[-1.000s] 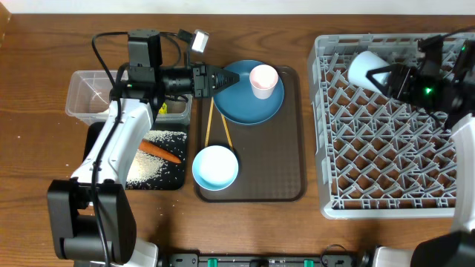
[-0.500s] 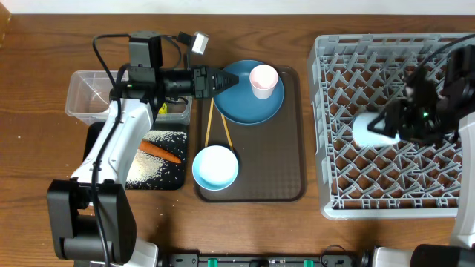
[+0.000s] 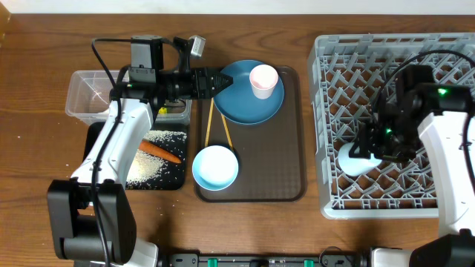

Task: Sort waste into correct bins and load items into the dishwasher rack
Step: 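Lower the light-blue cup into the rack and open the right gripper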

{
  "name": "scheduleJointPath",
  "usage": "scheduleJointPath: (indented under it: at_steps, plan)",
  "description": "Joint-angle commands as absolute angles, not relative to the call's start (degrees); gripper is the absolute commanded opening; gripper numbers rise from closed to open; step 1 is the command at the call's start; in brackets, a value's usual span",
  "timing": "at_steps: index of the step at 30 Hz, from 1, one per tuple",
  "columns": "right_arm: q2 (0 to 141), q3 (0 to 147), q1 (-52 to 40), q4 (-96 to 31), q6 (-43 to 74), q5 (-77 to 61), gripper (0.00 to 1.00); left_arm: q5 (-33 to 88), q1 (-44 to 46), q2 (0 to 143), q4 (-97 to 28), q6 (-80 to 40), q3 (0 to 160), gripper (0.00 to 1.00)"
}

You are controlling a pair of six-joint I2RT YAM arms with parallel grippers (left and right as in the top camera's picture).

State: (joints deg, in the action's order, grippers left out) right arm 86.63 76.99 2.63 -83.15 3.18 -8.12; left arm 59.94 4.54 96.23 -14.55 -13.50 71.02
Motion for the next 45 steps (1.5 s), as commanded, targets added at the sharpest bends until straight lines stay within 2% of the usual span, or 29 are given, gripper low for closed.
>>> scheduleJointPath:
  at_steps: [1,15,16,18,20,21,23,26,29,36,42,45]
  plan:
    - [86.7,75.4,1.6,-82.3,6.9,-3.1,0.05,59.3,4.3,96.2,-14.5,-13.1,71.4,0.36]
    - [86.7,67.8,1.4,-75.4,7.7,-4.7,0.07,59.2,4.3,96.2,-14.5,-13.1,71.4,0.36]
    - [86.7,67.8,1.4,-75.3,7.7,-4.8,0.11,59.2,4.3,96.2,-14.5,-13.1,71.4,0.36]
    - [86.7,67.8,1.4,-75.2,7.7,-4.8,0.33,59.2,4.3,96.2,-14.5,-13.1,71.4,0.36]
    - [86.7,67.8,1.4,-75.1,7.7,-4.8,0.48,59.3,4.3,96.2,-14.5,-13.1,71.4,0.36]
    - [86.7,67.8,1.4,-75.0,7.7,-4.8,0.55,59.3,4.3,96.2,-14.5,-13.1,71.4,0.41]
    - [86.7,67.8,1.4,-74.9,7.7,-4.8,0.68,59.3,4.3,96.2,-14.5,-13.1,71.4,0.47]
    - [86.6,67.8,1.4,-74.8,7.6,-5.4,0.77,59.3,4.3,96.2,-14.5,-13.1,71.4,0.49]
    - [86.6,67.8,1.4,-74.8,7.6,-5.4,0.81,59.3,4.3,96.2,-14.5,-13.1,71.4,0.49]
    - [86.6,69.3,1.4,-74.6,7.2,-5.4,0.82,57.8,4.8,96.2,-14.5,-13.9,71.4,0.48]
    - [86.6,77.3,1.4,-75.5,6.6,-6.7,0.82,44.7,9.6,96.2,-14.8,-15.8,71.4,0.49]
    - [86.6,80.8,1.4,-75.9,6.6,-7.0,0.82,30.7,14.2,96.2,-14.5,-17.1,71.4,0.53]
